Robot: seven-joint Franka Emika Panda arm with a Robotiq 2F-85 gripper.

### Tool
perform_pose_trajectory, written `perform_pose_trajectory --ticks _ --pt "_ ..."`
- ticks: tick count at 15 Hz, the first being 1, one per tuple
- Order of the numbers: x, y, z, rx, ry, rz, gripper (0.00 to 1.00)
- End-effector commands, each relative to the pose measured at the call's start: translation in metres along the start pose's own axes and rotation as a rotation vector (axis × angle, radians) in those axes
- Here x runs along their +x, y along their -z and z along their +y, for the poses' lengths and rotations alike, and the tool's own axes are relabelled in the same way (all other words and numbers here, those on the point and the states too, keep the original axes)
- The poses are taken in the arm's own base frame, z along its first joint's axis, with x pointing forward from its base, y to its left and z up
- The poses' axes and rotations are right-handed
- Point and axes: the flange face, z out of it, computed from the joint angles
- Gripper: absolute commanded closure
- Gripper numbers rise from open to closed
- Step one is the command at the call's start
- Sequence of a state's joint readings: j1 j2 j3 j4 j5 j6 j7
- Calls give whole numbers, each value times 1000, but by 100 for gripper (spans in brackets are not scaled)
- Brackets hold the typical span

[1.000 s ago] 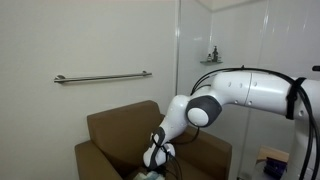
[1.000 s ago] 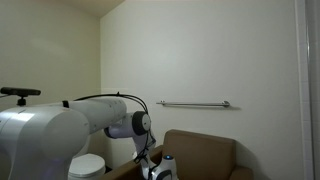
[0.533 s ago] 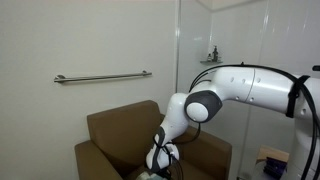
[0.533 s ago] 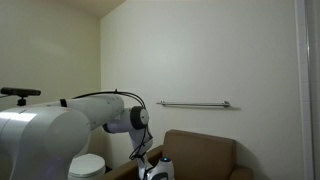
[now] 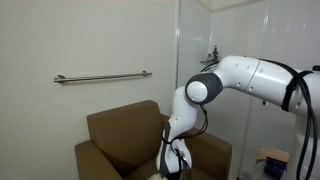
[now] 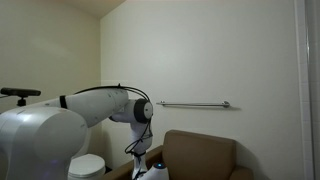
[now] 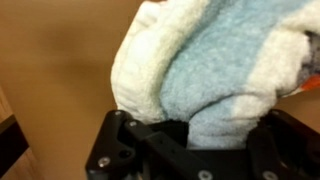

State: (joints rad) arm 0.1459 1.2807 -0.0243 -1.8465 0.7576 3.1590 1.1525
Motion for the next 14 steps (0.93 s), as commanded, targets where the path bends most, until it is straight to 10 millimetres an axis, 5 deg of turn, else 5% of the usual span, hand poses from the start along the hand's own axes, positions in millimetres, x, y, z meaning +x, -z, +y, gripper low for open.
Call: perform_pose_trajectory --ticks 1,6,14 --pt "15 15 32 -27 -128 -14 94" --pt "14 46 -9 223 9 122 94" --pt "-84 152 -78 573 267 287 94"
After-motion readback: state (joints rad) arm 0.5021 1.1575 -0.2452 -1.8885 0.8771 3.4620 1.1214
